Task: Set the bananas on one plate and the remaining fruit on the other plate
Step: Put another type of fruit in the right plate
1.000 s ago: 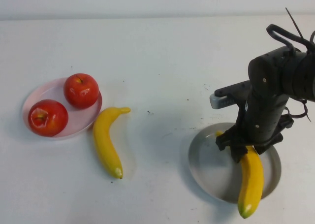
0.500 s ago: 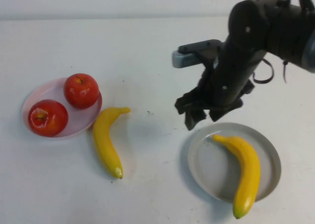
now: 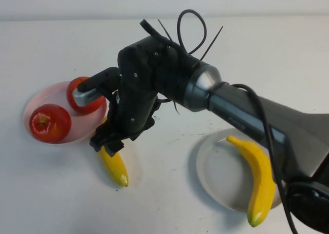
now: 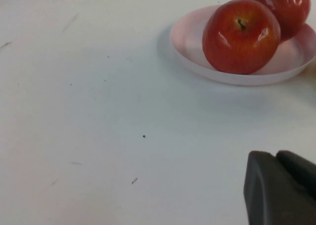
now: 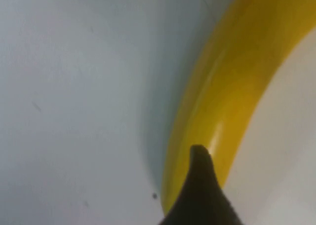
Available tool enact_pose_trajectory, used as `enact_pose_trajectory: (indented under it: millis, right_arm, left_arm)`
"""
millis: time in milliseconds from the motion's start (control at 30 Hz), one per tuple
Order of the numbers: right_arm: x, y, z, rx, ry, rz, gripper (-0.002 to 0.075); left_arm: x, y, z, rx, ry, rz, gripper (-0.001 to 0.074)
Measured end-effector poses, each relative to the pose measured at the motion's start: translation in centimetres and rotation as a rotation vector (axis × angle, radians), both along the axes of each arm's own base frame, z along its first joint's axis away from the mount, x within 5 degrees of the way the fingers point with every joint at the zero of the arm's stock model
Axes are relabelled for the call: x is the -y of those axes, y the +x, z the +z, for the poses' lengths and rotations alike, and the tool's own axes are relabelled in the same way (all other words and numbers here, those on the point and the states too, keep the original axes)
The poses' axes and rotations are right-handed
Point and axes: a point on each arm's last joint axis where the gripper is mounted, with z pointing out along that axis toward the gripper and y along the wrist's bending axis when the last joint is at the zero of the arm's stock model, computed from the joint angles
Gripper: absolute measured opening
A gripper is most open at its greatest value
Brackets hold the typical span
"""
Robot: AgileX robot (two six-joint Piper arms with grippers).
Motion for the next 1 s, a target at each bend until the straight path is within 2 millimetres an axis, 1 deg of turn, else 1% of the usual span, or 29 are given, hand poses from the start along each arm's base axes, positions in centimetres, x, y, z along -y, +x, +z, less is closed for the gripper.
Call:
enact_pose_trajectory:
  millis: [133, 233, 633, 733, 867, 1000]
  right_arm:
    - [-1.7, 1.2, -1.1, 0.011, 0.037, 0.003, 0.044]
    - [-2.3, 1.7, -2.1, 0.016, 0.042, 0.003, 0.044]
    - [-2.5, 2.2, -4.0, 0.013, 0.001, 0.003, 0.044]
    - [-2.6, 2.3, -4.7, 0.004, -0.009, 0.001, 0.0414]
    - [-2.6, 2.3, -5.0, -0.01, -0.009, -0.031, 0.0315]
    - [-2.4, 2.7, -4.1, 0.039, -0.018, -0.041, 0.0317]
  left_arm:
    - [0.0, 0.0, 0.0, 0.0, 0.0, 0.0, 0.0]
    - [0.0, 0.0, 0.0, 0.0, 0.0, 0.0, 0.0]
    - [0.0, 0.0, 0.0, 0.0, 0.0, 0.0, 0.0]
    - [0.0, 0.0, 0.0, 0.0, 0.0, 0.0, 0.0]
    - [0.0, 0.0, 0.0, 0.0, 0.0, 0.0, 0.0]
    - [0.0, 0.0, 0.0, 0.0, 0.0, 0.0, 0.0]
